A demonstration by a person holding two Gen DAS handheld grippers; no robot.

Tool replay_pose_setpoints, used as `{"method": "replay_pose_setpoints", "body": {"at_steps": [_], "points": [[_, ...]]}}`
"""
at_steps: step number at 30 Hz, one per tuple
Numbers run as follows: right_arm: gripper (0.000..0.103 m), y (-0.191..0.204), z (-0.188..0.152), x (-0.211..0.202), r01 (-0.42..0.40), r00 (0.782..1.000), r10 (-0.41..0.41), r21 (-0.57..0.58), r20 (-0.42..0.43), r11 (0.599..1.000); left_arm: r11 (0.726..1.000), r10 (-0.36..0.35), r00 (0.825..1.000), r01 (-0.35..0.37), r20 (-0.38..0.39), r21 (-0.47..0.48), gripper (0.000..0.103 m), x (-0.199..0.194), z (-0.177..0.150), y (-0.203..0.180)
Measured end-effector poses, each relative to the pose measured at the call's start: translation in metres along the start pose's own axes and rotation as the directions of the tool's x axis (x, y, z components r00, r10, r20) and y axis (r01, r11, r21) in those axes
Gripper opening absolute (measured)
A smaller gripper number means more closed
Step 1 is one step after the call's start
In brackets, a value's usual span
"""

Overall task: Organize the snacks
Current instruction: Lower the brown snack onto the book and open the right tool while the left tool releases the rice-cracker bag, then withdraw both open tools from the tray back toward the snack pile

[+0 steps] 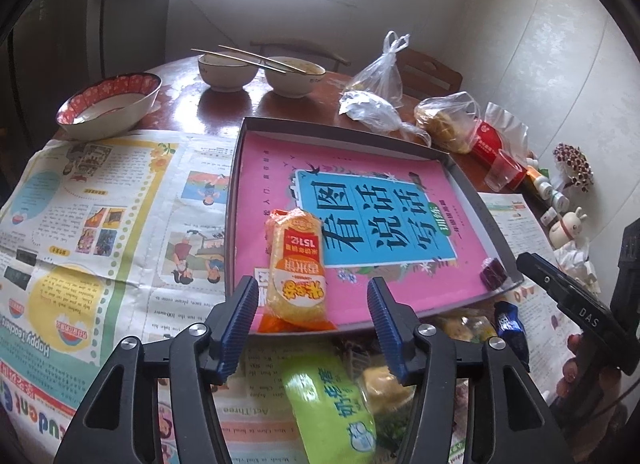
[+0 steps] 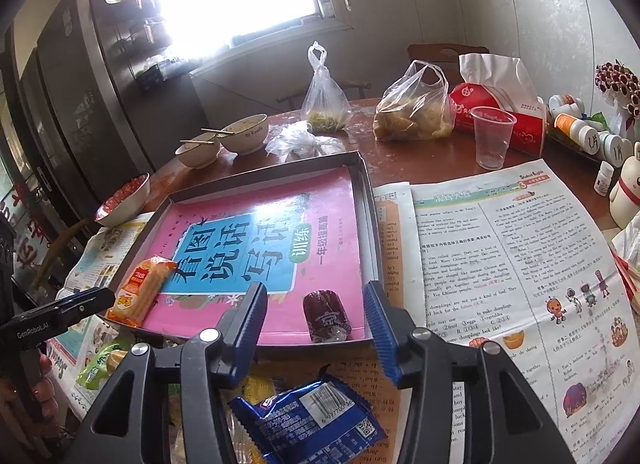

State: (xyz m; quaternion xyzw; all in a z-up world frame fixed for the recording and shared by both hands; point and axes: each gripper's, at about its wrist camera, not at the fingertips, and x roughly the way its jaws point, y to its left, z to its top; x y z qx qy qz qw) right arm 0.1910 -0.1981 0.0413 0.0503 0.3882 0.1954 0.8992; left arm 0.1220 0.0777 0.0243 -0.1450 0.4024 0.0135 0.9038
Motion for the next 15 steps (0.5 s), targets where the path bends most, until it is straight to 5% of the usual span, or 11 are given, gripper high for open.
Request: {"method": "replay_pose_setpoints", "body": {"at_steps": [15], "points": [[0.061,0.005,-0.002,-0.019,-0.016,1.000,0.016,-0.011,0.027,1.000,0.999,-0.016,1.000,0.016,0.015,0.044,0.067,-0.017,-0.007,-0.011]]}}
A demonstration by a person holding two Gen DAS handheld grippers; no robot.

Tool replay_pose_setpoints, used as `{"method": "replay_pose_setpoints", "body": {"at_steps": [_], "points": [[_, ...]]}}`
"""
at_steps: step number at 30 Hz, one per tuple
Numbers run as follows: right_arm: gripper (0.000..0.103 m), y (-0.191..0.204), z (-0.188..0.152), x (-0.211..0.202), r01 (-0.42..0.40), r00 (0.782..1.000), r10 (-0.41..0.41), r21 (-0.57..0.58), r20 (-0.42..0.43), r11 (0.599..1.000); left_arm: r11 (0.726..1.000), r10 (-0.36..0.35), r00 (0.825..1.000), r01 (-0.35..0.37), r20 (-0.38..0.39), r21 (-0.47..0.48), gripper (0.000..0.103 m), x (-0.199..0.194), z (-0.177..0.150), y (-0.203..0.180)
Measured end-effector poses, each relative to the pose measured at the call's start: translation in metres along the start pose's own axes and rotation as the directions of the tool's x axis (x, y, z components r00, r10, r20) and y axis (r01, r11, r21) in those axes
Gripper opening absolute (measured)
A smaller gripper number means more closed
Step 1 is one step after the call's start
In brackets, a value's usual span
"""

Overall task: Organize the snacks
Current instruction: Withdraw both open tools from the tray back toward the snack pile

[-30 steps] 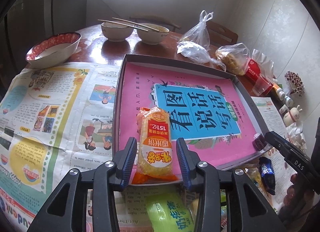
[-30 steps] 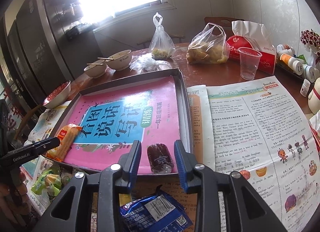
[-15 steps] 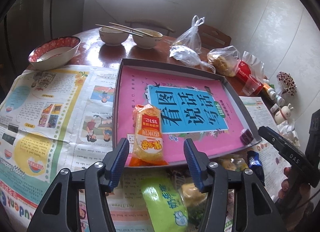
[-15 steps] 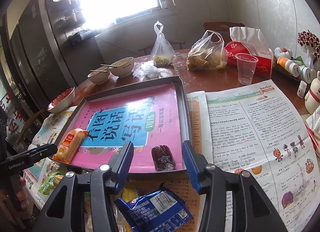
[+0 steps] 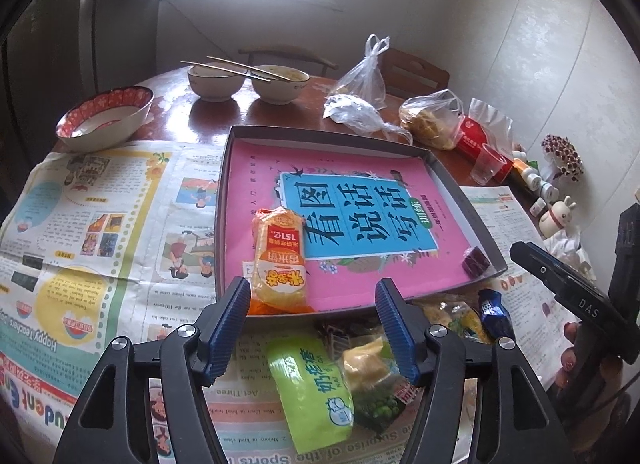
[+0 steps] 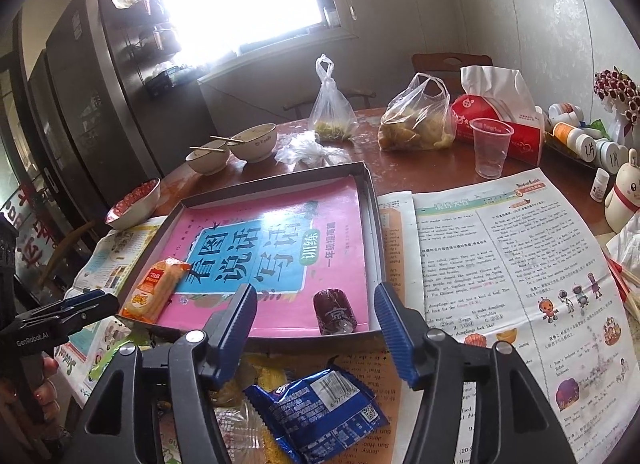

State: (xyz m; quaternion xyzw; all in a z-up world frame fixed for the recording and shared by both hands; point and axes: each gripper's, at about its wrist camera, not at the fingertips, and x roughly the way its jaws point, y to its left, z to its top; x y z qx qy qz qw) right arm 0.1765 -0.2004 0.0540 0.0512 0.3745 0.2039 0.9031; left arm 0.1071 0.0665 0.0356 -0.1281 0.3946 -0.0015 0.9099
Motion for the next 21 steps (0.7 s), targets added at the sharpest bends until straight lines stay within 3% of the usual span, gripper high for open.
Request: {"method": "replay_pose_setpoints", "body": {"at_steps": [21], "points": [[0.068,0.004,-0.008,-0.023,-0.002,1.000,0.003,-0.028,0.021,1.000,0.999,-0.029,0.998,0.031,-0.057,0.043,0.067,-0.003,-0.014,-0.014]]}}
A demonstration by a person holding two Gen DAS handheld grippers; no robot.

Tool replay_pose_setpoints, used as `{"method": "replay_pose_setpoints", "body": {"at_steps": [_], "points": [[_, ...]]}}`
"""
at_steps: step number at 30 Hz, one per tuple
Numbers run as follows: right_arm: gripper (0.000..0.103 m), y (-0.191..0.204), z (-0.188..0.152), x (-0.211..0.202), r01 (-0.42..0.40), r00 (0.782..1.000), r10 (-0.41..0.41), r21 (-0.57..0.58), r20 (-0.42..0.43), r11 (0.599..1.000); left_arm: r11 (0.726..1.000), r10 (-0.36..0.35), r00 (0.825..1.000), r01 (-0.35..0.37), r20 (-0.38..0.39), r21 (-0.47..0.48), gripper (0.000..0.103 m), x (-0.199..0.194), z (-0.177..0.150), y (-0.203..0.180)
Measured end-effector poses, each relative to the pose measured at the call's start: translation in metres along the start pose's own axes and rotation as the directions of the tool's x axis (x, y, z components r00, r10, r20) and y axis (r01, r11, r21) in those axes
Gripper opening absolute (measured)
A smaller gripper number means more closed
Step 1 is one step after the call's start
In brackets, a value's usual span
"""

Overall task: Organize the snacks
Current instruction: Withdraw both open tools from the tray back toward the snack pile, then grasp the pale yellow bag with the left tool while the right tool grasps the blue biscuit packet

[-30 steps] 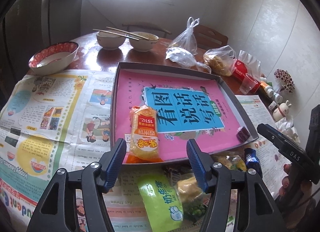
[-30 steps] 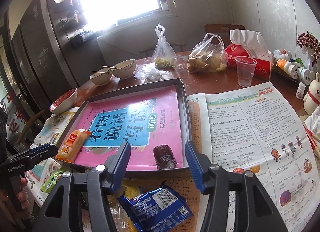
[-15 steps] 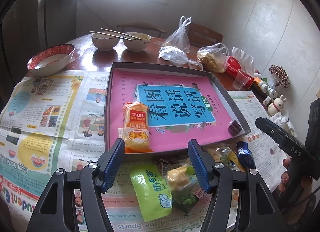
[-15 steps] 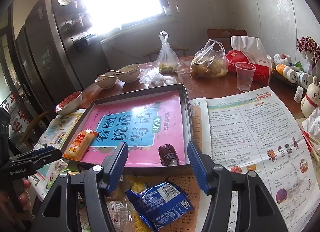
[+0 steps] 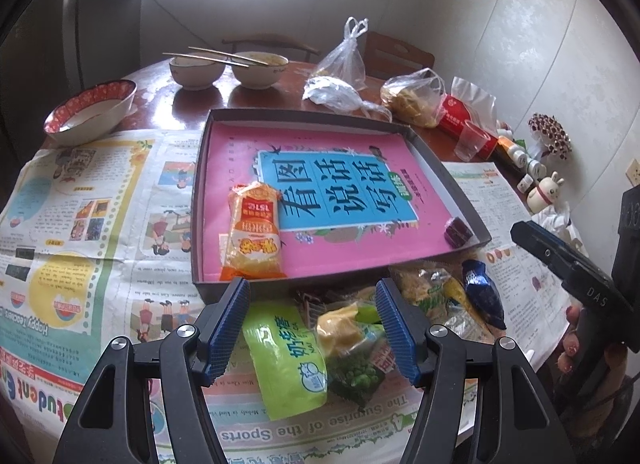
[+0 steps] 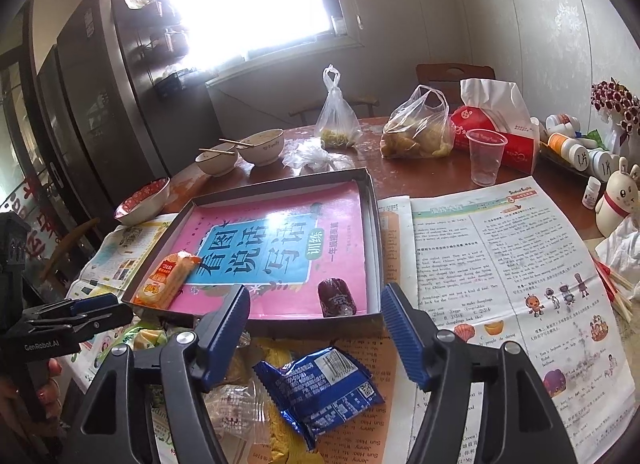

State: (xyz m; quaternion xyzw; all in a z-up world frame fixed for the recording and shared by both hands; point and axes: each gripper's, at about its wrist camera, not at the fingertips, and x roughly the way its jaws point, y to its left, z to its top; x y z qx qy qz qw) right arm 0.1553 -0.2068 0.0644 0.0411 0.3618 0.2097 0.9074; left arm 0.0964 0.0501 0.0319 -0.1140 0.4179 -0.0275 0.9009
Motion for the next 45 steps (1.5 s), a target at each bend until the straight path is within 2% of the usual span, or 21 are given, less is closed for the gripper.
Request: {"method": "replay_pose_setpoints", "body": {"at_steps": [15,35,45], "points": [[0.069,0.000,-0.006,-0.007,0.001,1.000,-0.001,-0.011,0.001,1.000,0.999,0.016,0.997,-0.012,-0.076,0.048,0.067,0.016,-0.017,-0.011],[0.070,-0.013,-0.030,0.003,0.034,0.997,-0.034,-0.004,-0.067,0.999,1.000,0.025,0.994,-0.024,-0.109,0.010,0.072,0.024,-0.026,0.005],[0.070,-0.015,-0.038,0.013,0.041,0.993,-0.044,-0.029,-0.109,0.999,0.999,0.048,0.995,-0.046,-0.085,0.022,0.072,0.030,-0.020,0.004]]}}
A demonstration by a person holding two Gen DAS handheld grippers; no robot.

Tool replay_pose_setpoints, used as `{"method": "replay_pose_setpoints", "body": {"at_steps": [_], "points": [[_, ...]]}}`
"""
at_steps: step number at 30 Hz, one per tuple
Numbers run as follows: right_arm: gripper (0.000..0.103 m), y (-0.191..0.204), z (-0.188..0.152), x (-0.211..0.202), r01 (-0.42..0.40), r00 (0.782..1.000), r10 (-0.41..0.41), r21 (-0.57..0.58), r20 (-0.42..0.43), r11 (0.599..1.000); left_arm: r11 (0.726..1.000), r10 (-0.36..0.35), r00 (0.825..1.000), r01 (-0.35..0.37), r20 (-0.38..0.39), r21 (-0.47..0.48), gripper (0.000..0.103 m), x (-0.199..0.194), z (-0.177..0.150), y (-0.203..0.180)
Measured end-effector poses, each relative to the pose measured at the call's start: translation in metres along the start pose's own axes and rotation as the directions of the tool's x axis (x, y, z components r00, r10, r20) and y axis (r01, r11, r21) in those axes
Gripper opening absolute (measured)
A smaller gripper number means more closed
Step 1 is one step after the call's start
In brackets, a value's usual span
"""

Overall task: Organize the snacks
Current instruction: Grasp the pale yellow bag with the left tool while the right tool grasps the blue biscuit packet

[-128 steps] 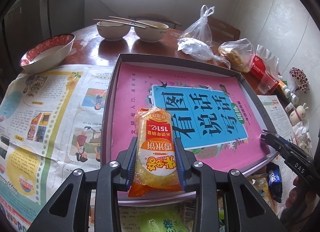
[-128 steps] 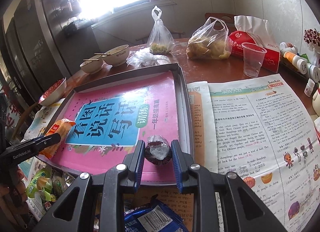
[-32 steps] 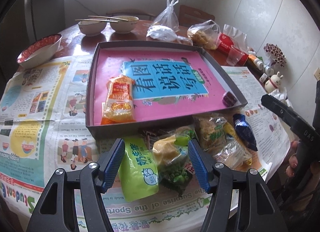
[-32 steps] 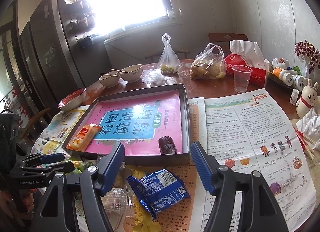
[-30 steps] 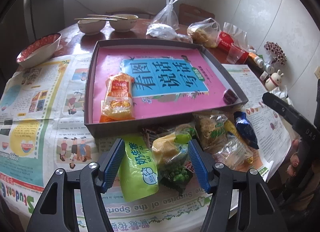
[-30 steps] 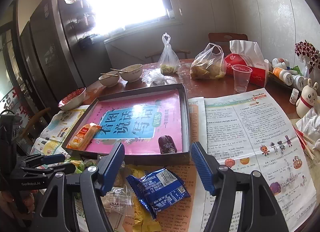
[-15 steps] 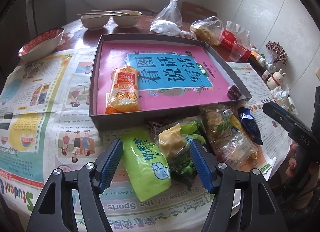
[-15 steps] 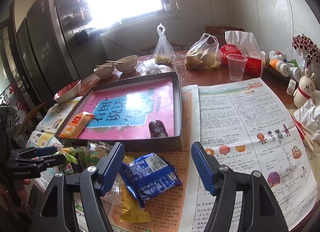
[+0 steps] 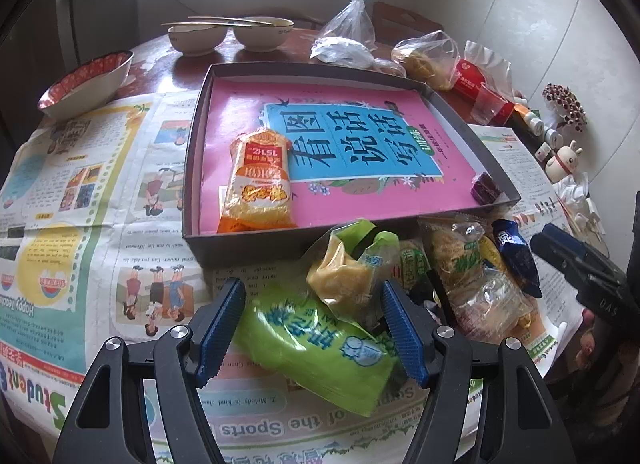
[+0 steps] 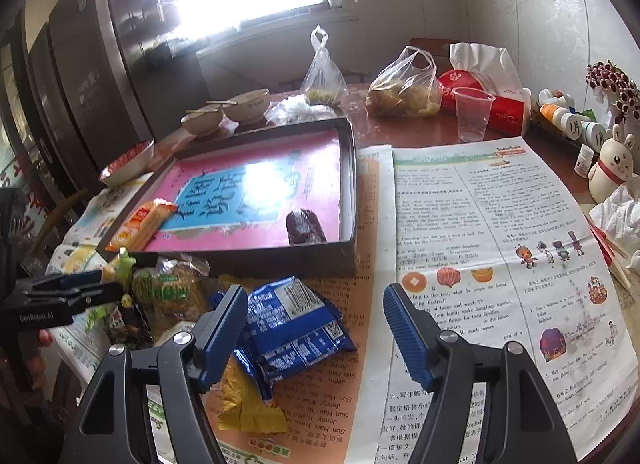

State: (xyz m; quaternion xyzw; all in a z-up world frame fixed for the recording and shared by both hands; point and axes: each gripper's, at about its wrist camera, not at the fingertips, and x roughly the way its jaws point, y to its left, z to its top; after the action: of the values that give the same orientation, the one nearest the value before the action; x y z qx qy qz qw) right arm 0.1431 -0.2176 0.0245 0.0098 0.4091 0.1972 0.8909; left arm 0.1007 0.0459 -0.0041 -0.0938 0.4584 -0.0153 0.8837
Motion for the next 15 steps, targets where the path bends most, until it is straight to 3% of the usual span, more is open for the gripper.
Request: {"method": "replay_pose_setpoints", "body": {"at_steps": [10,15], "points": [[0.074,0.009,-0.008,0.007,-0.037,0.999,0.035,-0.072,-0.028,0.997,1.000,-0.012,1.000,0.012,0.003,-0.001,0.072,0.008,0.004,0.000],[0.074,0.016,-0.010,0.013,-0.040,0.999,0.037,-0.111,-0.035,0.993,0.999,-0.044,0.999,0.044,-0.001,-0.017,0.064,0.010,0.002,0.001]]}}
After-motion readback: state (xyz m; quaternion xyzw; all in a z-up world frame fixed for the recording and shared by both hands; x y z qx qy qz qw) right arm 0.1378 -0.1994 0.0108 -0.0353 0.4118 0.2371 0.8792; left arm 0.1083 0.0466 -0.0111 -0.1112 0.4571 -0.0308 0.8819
